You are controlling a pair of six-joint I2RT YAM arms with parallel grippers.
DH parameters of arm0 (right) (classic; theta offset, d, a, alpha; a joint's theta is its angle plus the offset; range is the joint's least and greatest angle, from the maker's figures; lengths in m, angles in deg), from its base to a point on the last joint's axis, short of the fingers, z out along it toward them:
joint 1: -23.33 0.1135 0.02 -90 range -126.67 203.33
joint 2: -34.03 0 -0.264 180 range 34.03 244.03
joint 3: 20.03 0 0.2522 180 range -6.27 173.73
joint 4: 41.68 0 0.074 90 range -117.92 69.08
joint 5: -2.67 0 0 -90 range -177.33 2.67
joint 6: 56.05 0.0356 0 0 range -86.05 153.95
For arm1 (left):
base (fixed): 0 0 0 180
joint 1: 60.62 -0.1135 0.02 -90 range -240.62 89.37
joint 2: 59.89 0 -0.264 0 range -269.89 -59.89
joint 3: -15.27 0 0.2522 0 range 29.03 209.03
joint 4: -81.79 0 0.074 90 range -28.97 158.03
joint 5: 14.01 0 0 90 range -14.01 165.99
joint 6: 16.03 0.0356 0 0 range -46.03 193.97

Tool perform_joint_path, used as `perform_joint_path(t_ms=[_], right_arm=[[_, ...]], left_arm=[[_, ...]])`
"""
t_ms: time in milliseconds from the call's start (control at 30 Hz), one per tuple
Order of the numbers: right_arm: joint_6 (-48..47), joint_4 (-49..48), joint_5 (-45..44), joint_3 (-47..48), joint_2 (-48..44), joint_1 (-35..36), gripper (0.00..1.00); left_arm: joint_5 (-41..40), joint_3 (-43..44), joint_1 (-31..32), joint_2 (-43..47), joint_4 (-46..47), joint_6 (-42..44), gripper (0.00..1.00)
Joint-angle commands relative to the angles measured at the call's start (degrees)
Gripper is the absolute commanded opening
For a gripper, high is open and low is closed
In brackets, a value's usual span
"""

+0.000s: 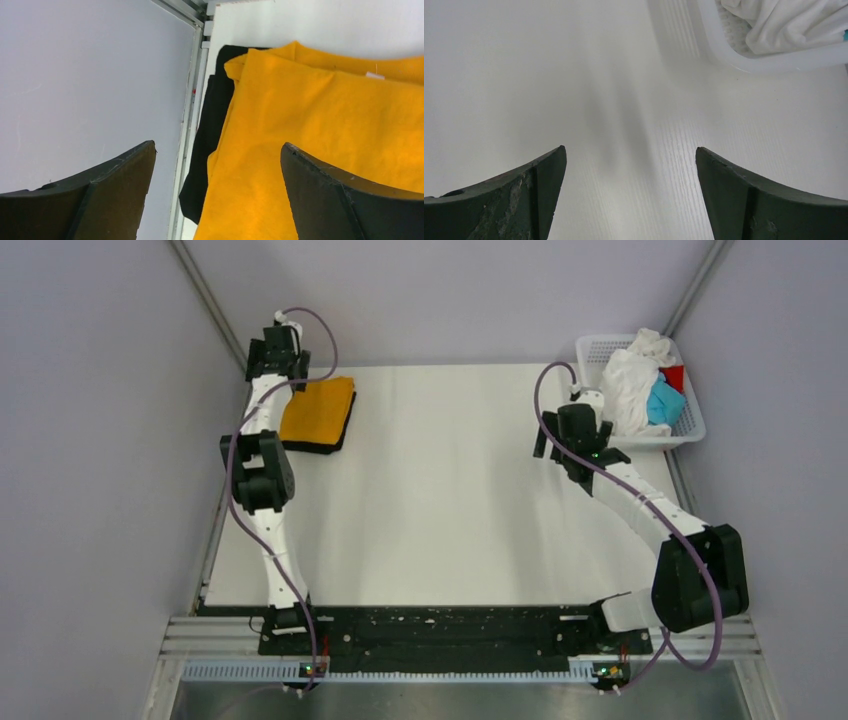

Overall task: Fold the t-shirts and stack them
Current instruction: Put the neatly folded tshirt into the corner of the board with the left arm, then reset both arms

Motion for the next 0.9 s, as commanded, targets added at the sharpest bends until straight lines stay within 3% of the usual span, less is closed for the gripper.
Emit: perform_joint_path(t_ms=[0, 267, 400, 500, 633, 700, 867], right_arm=[[2.4, 0.3, -2.3, 2.5, -2.5, -0.6, 0.99], [4.6, -2.0, -1.4, -1.6, -8.1, -0.6, 0.99], [6.8, -3.1, -0.5, -5.1, -11.2, -0.6, 0.99], [8.1, -5.5, 0.7, -9.2, -13.6, -0.6, 0.99], [8.1, -8.8, 5.4, -13.4, -15.9, -0.6, 0.99], [8.0, -10.5, 7.4, -15.4, -16.5, -0.5, 0.99], [8.0, -13.0, 9.6, -19.9, -17.4, -0.6, 0.99]], left_arm=[[-2.3, 1.6, -0.3, 5.6, 5.3, -8.8, 0.99], [12.6, -5.8, 0.4, 15.2, 0.8, -23.8, 0.99], [27.9, -17.0, 1.3, 23.1, 3.2, -32.7, 0.99], [32.8, -32.2, 3.2, 32.1, 12.5, -40.0, 0.99], [28.5, -51.7, 9.0, 44.1, 22.1, -47.6, 0.99], [21.3, -59.9, 13.7, 49.9, 24.4, -48.5, 0.99], [13.0, -72.5, 24.9, 58.4, 23.4, -50.2, 0.99]])
